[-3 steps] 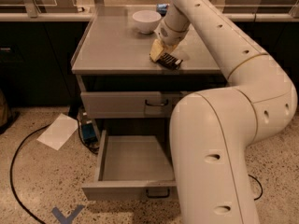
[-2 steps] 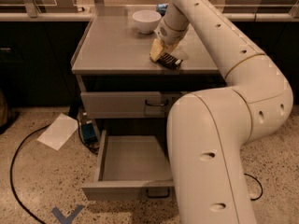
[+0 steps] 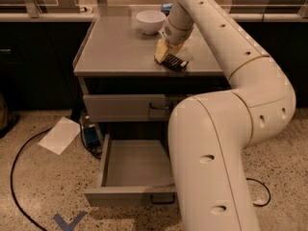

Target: Place rxbar chocolate into middle drawer

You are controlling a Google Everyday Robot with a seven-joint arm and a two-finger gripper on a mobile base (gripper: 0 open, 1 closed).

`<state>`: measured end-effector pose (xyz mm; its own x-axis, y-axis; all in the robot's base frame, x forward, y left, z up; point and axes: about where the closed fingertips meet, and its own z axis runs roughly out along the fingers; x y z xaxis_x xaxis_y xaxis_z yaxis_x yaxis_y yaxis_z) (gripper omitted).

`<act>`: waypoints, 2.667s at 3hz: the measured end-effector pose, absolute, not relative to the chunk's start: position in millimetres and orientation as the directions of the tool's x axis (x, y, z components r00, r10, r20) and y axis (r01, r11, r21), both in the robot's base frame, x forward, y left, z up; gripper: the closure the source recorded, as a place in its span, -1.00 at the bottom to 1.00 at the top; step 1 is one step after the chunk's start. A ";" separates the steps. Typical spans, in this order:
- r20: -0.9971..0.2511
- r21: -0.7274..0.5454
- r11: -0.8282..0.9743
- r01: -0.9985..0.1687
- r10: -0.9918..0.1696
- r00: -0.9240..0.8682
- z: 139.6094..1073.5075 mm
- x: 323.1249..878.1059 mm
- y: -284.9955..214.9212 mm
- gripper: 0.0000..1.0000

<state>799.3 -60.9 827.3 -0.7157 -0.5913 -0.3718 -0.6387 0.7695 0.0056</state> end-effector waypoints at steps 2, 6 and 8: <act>-0.395 0.078 0.521 -0.850 -0.767 -0.506 848.4 707.7 -69.9 1.00; -0.465 0.061 0.328 -0.943 -0.827 -0.317 844.4 644.8 -67.1 1.00; -0.585 0.090 0.266 -0.960 -0.766 -0.267 750.5 597.4 -42.0 1.00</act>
Offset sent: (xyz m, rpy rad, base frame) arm -0.2154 -0.0283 0.0180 0.0885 0.0948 0.6502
